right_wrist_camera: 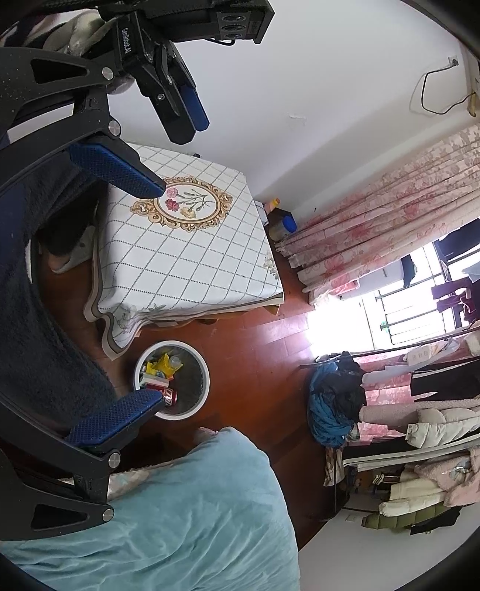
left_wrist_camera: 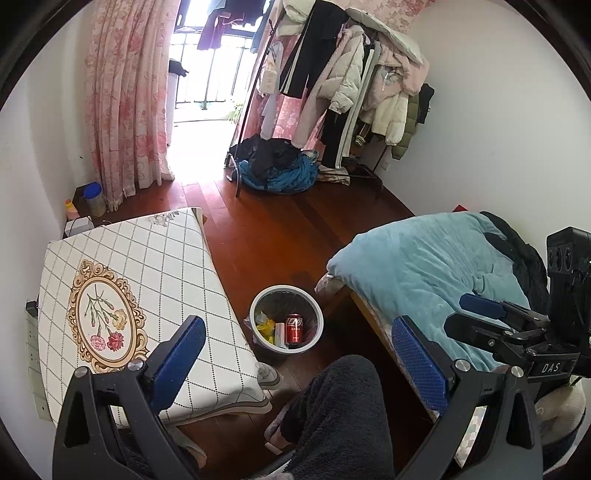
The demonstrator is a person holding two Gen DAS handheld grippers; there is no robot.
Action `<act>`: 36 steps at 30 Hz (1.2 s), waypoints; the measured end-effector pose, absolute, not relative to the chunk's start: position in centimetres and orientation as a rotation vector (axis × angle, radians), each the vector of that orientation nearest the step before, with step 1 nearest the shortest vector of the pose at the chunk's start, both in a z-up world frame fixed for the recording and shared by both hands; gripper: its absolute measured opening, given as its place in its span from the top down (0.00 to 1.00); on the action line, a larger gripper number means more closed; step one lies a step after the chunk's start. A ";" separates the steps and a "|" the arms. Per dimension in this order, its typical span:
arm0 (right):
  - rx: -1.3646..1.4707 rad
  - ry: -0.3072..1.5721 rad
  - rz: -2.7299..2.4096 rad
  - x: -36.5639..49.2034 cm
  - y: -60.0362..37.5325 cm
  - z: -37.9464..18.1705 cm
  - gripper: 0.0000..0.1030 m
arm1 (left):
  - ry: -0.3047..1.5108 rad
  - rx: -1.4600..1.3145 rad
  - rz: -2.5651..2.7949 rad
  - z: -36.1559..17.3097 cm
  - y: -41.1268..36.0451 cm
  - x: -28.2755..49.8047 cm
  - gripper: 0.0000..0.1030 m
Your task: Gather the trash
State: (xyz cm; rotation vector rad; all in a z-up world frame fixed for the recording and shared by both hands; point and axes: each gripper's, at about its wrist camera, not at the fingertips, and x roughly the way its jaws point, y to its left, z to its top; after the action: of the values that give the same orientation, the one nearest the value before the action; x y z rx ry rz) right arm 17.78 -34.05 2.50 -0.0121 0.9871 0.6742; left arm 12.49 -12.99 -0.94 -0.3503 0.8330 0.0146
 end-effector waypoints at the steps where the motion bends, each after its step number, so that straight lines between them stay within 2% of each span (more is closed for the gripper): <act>1: -0.012 0.986 0.672 17.7 -34.1 2.5 0.00 | 0.834 -0.350 0.014 -0.9 -13.0 12.7 0.00; 36: -0.018 0.973 0.634 17.3 -34.7 3.4 0.00 | 0.828 -0.361 0.007 -0.8 -12.9 13.8 0.00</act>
State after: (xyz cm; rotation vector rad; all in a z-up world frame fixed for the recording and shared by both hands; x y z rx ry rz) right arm 17.31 -34.65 3.44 -0.0179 0.9731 0.6343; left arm 13.79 -12.91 -0.75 -0.3613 0.8281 0.0072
